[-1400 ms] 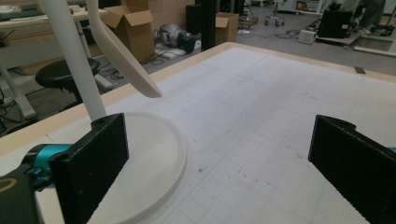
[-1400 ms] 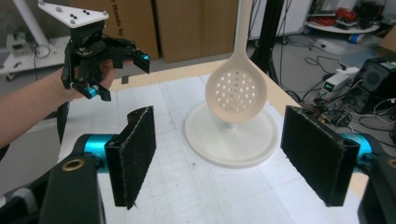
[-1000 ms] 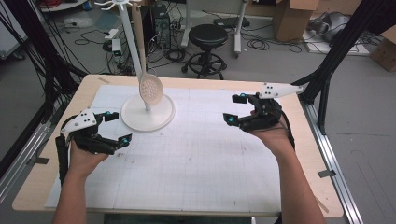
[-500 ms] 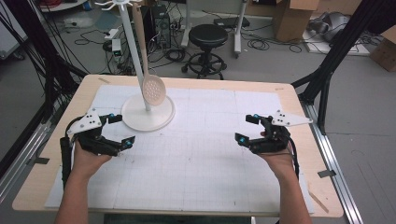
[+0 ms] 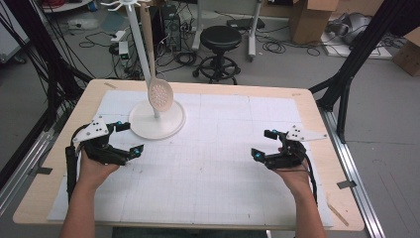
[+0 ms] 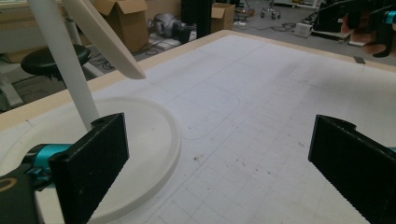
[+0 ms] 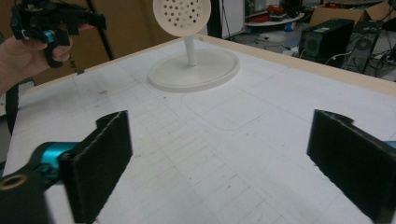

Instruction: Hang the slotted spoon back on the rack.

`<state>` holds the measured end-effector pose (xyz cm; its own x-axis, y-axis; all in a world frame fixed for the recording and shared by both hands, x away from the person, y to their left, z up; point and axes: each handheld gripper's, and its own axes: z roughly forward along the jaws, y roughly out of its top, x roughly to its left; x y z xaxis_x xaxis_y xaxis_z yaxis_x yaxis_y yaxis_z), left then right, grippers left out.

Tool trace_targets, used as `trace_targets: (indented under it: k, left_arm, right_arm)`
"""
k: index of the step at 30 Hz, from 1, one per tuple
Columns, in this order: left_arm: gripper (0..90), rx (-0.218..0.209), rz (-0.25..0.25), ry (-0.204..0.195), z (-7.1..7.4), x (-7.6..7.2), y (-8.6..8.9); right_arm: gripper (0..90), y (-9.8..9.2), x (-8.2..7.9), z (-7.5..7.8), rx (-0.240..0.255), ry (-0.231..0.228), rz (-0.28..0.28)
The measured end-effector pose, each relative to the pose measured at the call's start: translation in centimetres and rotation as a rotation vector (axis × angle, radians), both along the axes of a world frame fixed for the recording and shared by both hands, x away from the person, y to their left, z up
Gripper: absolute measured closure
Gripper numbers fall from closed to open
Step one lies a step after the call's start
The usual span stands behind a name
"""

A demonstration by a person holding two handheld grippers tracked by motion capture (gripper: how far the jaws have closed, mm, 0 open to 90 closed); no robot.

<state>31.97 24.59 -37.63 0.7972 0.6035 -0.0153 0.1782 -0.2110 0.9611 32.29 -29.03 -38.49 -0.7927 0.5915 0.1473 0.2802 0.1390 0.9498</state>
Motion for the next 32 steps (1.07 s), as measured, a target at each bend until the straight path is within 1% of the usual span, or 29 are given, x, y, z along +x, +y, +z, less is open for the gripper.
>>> trace_targets:
  k: [3, 10, 12, 15, 17, 20, 24, 28, 32]
  left_arm:
    - [5.5, -0.002, -0.006, -0.005, 0.07, -0.07, -0.06]
    - [5.5, -0.004, -0.007, -0.009, 0.11, -0.2, -0.06]
    - [5.5, -0.005, -0.015, -0.007, 0.09, -0.19, -0.11]
    - [5.5, -0.004, -0.011, -0.006, 0.05, -0.17, -0.18]
    - [5.5, -0.002, -0.01, -0.004, 0.04, -0.17, -0.2]
    - [5.5, -0.001, -0.01, -0.003, 0.03, -0.17, -0.2]
    - [5.5, 0.003, -0.009, -0.002, 0.01, -0.13, -0.18]
    - [5.5, 0.002, -0.011, -0.001, -0.04, -0.1, -0.17]
    - [5.5, 0.004, -0.01, 0.002, -0.08, -0.1, -0.21]
  right_arm:
    - [2.7, -0.22, -0.1, -0.02, -0.001, 0.005, -0.016]
    - [2.7, -0.18, -0.21, 0.07, -0.018, -0.01, -0.028]
    - [2.7, -0.21, -0.28, 0.17, -0.017, -0.017, -0.028]
    - [2.7, -0.3, -0.31, 0.27, -0.015, -0.024, -0.028]
    - [2.7, -0.29, -0.31, 0.24, -0.014, -0.016, -0.026]
    - [2.7, -0.22, -0.23, 0.17, -0.023, -0.02, -0.021]
    - [2.7, -0.18, -0.21, 0.13, -0.022, -0.014, -0.02]
    - [2.7, -0.22, -0.19, 0.14, -0.019, -0.017, -0.02]
    - [2.7, -0.07, -0.24, 0.16, -0.027, -0.016, -0.015]
